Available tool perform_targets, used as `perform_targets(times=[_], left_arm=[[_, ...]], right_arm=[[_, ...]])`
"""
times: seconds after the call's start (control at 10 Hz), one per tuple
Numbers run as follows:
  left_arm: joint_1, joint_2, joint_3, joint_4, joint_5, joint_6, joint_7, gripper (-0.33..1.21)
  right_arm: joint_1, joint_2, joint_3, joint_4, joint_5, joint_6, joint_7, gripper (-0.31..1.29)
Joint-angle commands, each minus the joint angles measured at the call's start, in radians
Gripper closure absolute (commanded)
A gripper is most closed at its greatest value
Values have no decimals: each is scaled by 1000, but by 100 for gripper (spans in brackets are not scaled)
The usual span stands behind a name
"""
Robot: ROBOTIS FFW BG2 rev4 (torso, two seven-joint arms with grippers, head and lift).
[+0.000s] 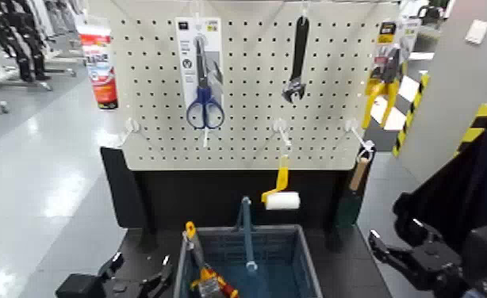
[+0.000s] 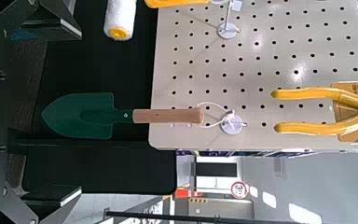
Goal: Put the tool with the wooden handle into the crate.
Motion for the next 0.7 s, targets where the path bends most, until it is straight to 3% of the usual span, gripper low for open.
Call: perform_targets(times=[0.1,0.4,0.7], left_arm=[[0,0,0,2,1,-2,0,15],[0,0,0,2,3,-2,0,15],[0,-1,0,2,3,-2,0,15]], right_arm=[[-59,-42,-38,23,-6,74,85,14],[-136,-107,-38,94,-26,106,161,14],[-225,-180,0,179,-28,138,230,14]])
